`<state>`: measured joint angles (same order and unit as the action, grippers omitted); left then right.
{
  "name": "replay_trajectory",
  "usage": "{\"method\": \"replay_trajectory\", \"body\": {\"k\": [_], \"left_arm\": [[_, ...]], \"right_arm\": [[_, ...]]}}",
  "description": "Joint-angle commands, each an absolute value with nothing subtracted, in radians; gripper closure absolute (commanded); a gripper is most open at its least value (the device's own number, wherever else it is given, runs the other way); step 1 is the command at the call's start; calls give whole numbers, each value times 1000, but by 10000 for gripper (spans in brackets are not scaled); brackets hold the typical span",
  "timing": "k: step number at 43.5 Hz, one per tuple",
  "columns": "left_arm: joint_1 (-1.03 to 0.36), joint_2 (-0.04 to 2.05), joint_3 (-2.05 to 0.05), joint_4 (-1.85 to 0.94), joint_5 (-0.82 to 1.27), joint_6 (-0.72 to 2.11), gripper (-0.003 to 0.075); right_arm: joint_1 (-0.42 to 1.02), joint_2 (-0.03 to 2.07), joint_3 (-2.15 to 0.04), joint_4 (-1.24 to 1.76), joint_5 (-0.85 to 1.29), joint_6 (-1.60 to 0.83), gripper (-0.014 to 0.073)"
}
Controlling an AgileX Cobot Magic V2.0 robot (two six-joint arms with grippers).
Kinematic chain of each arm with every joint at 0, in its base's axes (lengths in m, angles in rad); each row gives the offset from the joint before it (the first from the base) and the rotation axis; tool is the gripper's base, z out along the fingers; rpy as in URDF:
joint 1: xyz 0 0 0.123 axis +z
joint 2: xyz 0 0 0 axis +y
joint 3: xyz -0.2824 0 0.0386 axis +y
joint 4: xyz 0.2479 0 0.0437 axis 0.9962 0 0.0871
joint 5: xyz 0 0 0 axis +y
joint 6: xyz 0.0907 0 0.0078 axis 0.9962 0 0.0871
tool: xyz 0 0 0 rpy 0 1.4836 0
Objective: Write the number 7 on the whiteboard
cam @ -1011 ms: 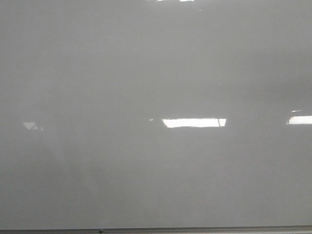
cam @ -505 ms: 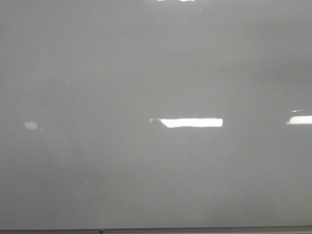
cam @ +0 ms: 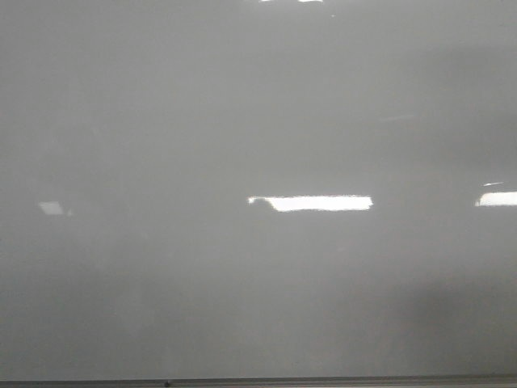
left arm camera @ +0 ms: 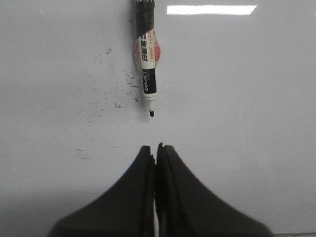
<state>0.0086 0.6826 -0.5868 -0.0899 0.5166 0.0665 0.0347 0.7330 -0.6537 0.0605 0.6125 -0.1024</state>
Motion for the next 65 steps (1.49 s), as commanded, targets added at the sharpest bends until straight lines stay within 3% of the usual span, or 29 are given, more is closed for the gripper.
{"method": "replay_trajectory", "body": {"k": [1, 6, 9, 12, 44, 65], "left_arm": [[11, 718, -614, -86, 442, 66, 570], [11, 762, -618, -86, 432, 66, 307], [11, 793, -624, -86, 418, 66, 172], [11, 830, -641, -86, 418, 66, 127], [11, 1313, -879, -86, 265, 64, 235], [11, 1403, -881, -86, 133, 64, 354]], "right_arm": [[35, 736, -681, 62, 549, -120, 138], [35, 736, -681, 74, 538, -120, -18], [35, 736, -681, 85, 534, -120, -34], [35, 736, -681, 87, 531, -120, -31], [35, 736, -681, 87, 526, -120, -31], [35, 736, -681, 87, 526, -120, -31]]}}
